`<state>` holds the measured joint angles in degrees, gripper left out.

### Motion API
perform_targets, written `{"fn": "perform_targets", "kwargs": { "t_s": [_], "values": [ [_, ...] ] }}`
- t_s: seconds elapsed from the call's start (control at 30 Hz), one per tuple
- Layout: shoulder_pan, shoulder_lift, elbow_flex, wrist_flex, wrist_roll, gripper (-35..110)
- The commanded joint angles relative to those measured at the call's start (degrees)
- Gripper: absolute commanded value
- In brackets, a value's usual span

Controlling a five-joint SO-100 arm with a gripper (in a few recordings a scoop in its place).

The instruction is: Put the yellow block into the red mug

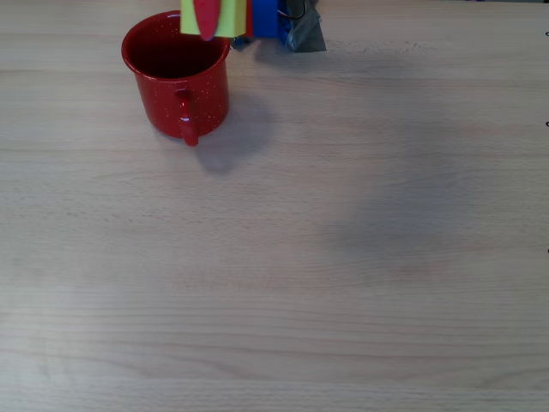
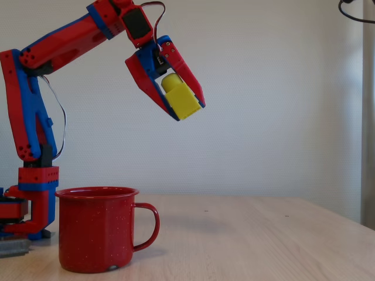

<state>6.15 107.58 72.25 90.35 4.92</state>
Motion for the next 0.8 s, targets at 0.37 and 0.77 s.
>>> {"fn": "perform_targets", "kwargs": {
  "t_s": [0.37, 0.77],
  "values": [
    [15.91, 9.32, 8.35, 9.05, -7.82, 0],
    [22.24, 15.21, 19.34, 9.05, -21.27, 0]
  ]
}}
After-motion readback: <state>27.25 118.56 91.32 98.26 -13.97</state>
